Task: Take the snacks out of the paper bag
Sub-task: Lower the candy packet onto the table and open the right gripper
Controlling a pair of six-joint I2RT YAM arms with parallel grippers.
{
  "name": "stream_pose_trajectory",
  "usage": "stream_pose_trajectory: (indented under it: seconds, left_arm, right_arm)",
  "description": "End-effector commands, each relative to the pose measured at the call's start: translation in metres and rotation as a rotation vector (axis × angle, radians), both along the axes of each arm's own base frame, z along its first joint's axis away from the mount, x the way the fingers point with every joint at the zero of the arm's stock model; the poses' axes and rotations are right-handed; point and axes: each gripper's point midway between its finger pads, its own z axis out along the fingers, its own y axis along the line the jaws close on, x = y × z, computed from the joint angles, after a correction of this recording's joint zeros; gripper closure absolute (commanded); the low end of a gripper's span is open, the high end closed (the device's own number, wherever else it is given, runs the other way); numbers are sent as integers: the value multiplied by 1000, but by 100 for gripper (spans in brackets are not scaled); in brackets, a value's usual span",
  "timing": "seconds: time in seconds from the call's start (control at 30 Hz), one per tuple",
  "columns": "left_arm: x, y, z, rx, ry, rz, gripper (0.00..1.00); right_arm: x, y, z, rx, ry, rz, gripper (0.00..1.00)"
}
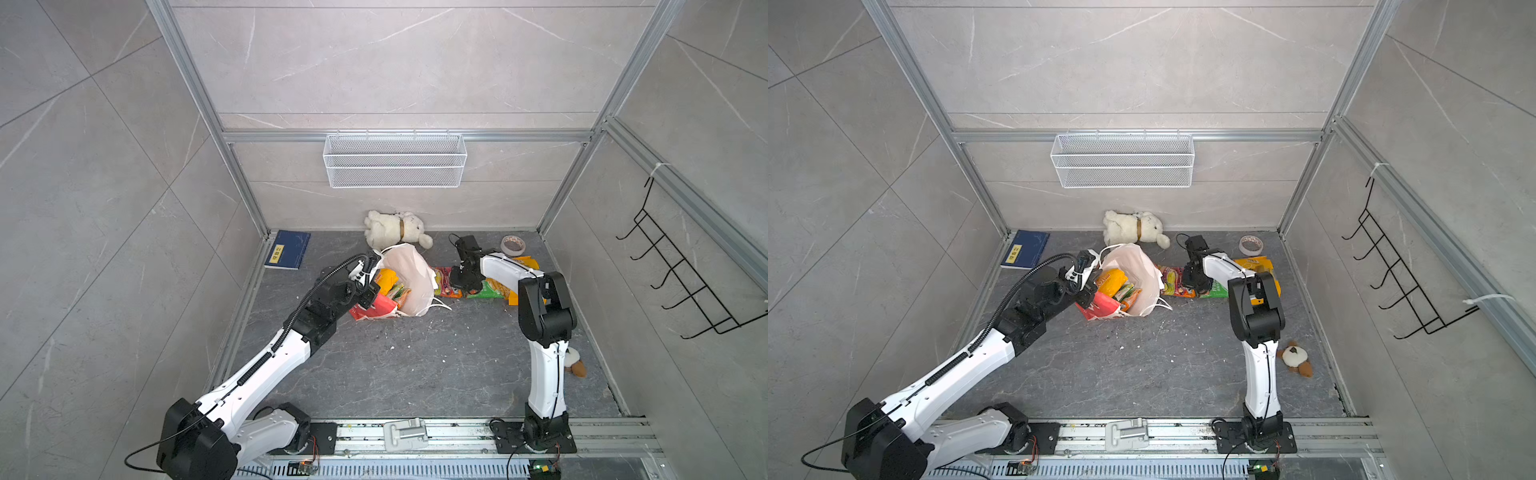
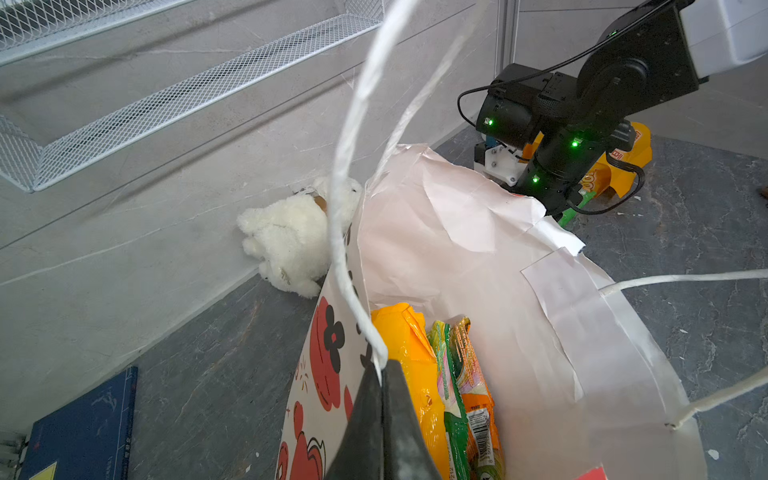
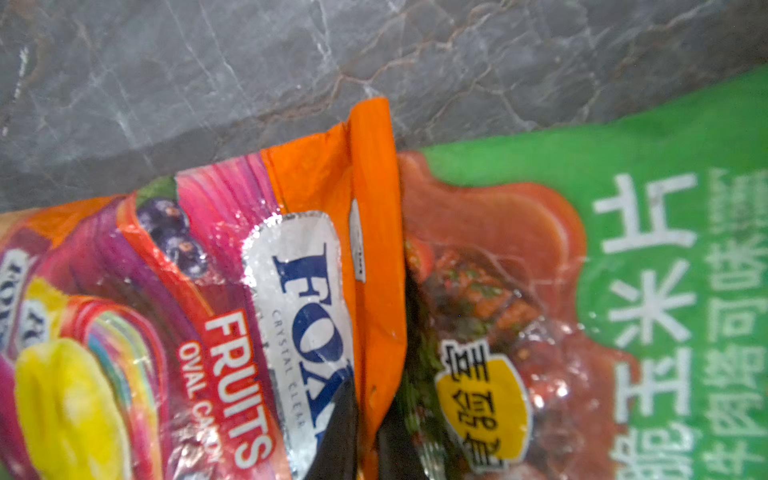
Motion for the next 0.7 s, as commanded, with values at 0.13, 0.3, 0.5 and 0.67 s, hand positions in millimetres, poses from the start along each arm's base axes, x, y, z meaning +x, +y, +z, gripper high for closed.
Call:
stream_pose_trajectory:
  seconds: [0.13,0.3,0.5,0.67]
  left_arm:
    - [-2,-4,30,-53,-87,-22,100]
    - [-1,-5,30,-54,-86,-26,100]
    - [1,-7,29,-55,-79,-31,100]
    - [0,-8,28,-58,-74,-33,100]
  right_arm:
    - [-9,-21,-4,-53,44,7,88]
    - [-8,-18,6,-35,31,15,86]
    - [-5,-15,25,-18,0,27,78]
    - [-4,-16,38,-20,-23,26,78]
